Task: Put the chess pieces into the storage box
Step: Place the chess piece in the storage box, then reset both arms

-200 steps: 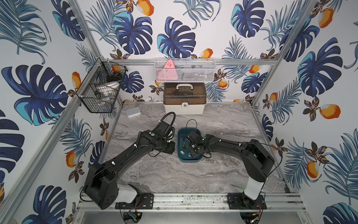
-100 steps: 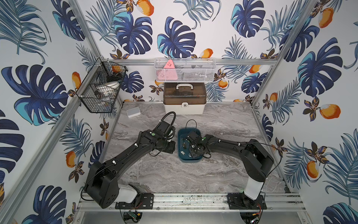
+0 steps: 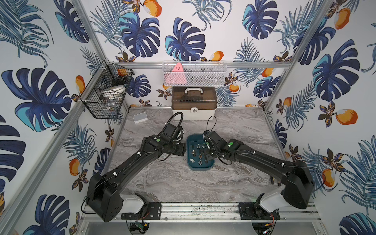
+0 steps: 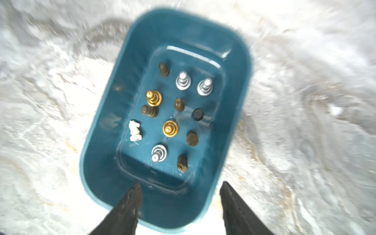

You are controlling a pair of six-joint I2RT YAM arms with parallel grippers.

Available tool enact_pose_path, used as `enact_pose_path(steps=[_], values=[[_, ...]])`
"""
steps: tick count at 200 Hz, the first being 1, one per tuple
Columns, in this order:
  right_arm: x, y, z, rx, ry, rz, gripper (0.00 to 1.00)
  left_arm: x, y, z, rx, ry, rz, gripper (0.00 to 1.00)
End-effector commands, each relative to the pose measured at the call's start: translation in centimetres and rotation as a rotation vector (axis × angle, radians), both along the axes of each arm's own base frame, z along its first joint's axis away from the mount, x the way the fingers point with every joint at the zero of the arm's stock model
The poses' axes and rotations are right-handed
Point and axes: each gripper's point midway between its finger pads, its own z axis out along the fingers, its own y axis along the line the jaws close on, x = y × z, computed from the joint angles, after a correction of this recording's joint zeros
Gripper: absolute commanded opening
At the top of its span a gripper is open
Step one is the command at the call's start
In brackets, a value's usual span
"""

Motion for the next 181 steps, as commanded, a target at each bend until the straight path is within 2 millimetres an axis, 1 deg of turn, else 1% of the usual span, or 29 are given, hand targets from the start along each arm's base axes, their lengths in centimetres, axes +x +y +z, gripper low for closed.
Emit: enact_pose_path(steps=[1, 11, 18, 30, 40, 57, 78, 87, 93, 102, 106, 114, 123, 128, 134, 137, 147, 161, 181], values=[[1.4, -3.2, 2.1, 0.027, -0.198, -0.108, 0.71, 2.6, 2.5, 2.3, 0.018, -0.210, 0.169, 0.63], [1.9, -4.4, 3.3, 0.068, -0.318, -0.130, 0.76, 2.9, 4.6, 2.7, 0.044, -0.296, 0.272, 0.72], [2.2, -5.2, 3.9, 0.084, -0.392, -0.147, 0.78, 3.1, 6.1, 3.2, 0.057, -0.356, 0.350, 0.75], [2.6, -6.6, 4.7, 0.099, -0.510, -0.180, 0.84, 2.6, 8.7, 2.8, 0.084, -0.437, 0.471, 0.80], [2.9, -7.7, 4.9, 0.098, -0.580, -0.216, 0.85, 2.3, 10.3, 2.3, 0.102, -0.500, 0.544, 0.82], [3.5, -10.0, 4.3, 0.029, -0.650, -0.299, 0.86, 1.6, 12.7, 1.4, 0.178, -0.572, 0.621, 0.86], [3.8, -12.3, 2.5, -0.076, -0.665, -0.372, 0.87, 1.6, 14.3, 0.5, 0.299, -0.628, 0.636, 0.88], [3.9, -13.2, 1.7, -0.103, -0.661, -0.400, 0.88, 1.5, 15.1, 0.4, 0.363, -0.648, 0.664, 0.92], [4.0, -13.9, 1.2, -0.121, -0.659, -0.418, 0.88, 1.5, 15.6, 0.2, 0.407, -0.658, 0.674, 0.94], [4.2, -14.8, 0.3, -0.147, -0.656, -0.429, 0.88, 1.5, 16.3, -0.2, 0.473, -0.677, 0.686, 0.97], [4.7, -15.2, 0.6, -0.142, -0.676, -0.446, 0.88, 1.5, 16.5, -0.4, 0.497, -0.684, 0.692, 0.98], [4.9, -15.5, 0.1, -0.163, -0.641, -0.449, 0.88, 1.7, 16.5, -0.8, 0.516, -0.698, 0.678, 0.99], [5.7, -16.3, 0.0, -0.165, -0.649, -0.477, 0.88, 2.2, 16.0, -1.2, 0.515, -0.729, 0.644, 0.99], [6.0, -16.6, 0.0, -0.155, -0.647, -0.498, 0.88, 2.3, 15.8, -1.9, 0.534, -0.743, 0.610, 0.99], [6.2, -16.5, -0.4, -0.149, -0.627, -0.494, 0.88, 2.6, 15.6, -1.4, 0.523, -0.804, 0.610, 0.99], [6.5, -17.4, -0.6, -0.156, -0.616, -0.514, 0.88, 2.6, 15.6, -1.6, 0.531, -0.820, 0.604, 0.99], [7.1, -18.0, -1.4, -0.169, -0.592, -0.519, 0.88, 2.8, 15.5, -1.7, 0.531, -0.881, 0.587, 0.99], [7.5, -19.6, -2.7, -0.181, -0.558, -0.559, 0.88, 3.5, 16.2, -2.1, 0.500, -0.937, 0.587, 0.99], [8.1, -20.8, -3.9, -0.129, -0.570, -0.570, 0.88, 4.6, 16.3, -3.7, 0.408, -0.945, 0.550, 0.99]])
